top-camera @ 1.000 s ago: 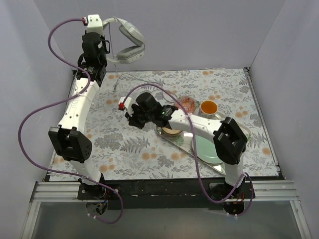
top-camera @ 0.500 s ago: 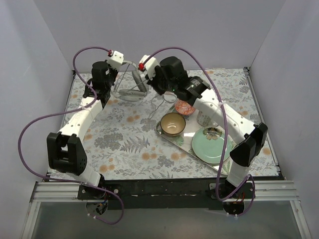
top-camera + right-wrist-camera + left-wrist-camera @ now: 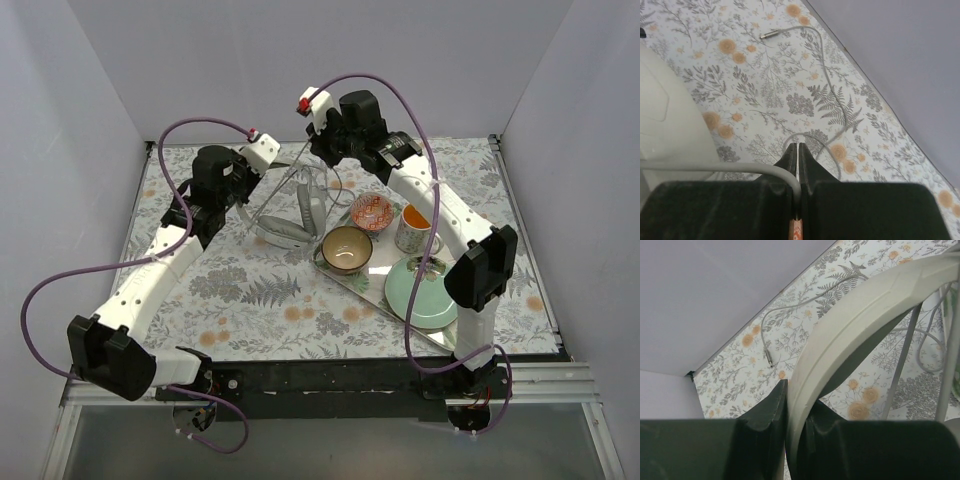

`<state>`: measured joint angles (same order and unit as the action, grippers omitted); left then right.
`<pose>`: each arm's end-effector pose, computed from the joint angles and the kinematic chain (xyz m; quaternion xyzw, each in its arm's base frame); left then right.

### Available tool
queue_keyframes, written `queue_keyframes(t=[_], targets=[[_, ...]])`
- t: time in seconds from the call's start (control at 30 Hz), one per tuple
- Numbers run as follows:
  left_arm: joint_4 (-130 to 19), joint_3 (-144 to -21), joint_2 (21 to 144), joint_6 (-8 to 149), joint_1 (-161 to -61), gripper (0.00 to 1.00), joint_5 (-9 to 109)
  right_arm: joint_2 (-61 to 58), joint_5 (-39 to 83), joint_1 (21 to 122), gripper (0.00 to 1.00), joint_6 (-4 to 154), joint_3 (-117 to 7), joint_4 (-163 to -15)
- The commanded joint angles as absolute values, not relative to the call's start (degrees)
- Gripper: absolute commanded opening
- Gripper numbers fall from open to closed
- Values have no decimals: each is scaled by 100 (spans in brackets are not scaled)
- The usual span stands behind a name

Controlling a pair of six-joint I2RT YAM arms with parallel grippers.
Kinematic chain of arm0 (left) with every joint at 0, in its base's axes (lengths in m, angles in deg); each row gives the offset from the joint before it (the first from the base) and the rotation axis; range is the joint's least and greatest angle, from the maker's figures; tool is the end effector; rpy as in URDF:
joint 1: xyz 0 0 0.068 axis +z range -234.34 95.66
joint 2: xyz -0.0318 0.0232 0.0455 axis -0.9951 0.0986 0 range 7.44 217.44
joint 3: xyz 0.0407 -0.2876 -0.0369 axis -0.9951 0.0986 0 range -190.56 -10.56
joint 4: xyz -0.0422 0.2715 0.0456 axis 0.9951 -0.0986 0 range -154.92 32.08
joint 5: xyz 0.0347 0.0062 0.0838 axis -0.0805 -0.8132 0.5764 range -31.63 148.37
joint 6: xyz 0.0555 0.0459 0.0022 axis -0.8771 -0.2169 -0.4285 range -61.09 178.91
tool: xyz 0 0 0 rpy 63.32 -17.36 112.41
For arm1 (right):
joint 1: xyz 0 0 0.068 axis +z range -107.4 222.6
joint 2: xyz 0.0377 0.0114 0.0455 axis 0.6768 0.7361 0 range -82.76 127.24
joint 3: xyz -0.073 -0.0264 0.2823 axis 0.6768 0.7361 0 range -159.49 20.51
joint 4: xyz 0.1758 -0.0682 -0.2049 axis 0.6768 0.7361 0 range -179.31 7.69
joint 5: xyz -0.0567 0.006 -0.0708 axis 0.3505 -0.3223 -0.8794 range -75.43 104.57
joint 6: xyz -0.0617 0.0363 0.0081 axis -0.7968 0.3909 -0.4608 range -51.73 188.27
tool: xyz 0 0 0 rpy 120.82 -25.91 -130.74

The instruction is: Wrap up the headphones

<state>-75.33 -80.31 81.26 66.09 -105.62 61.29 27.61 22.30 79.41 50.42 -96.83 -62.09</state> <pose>0.3100 -0.1175 0.3790 0.0872 0.8217 -0.1178 0.5507 0.3938 0.3046 0.4257 -0.4100 0.7095 0.1485 0.5535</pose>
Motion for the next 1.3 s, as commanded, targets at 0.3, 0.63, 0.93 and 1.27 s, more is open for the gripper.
queue_keyframes(t=[0.3, 0.63, 0.93, 1.27], targets=[[-9272, -9150, 7819, 7526, -10491, 0, 5556, 2253, 3311, 6967, 1, 6000, -8593, -8755], [-9044, -9063, 7828, 7377, -10491, 0, 6295, 1489, 3382, 6773, 1, 6378, -7354, -10029], [-9966, -10176, 7801, 8113, -10491, 0, 4564, 2085, 4302, 6720, 2, 6527, -7977, -9748], [-10574, -12803, 8654, 9739, -10491, 0, 4439, 2780, 4964, 7001, 25, 8697, -7363, -12743]])
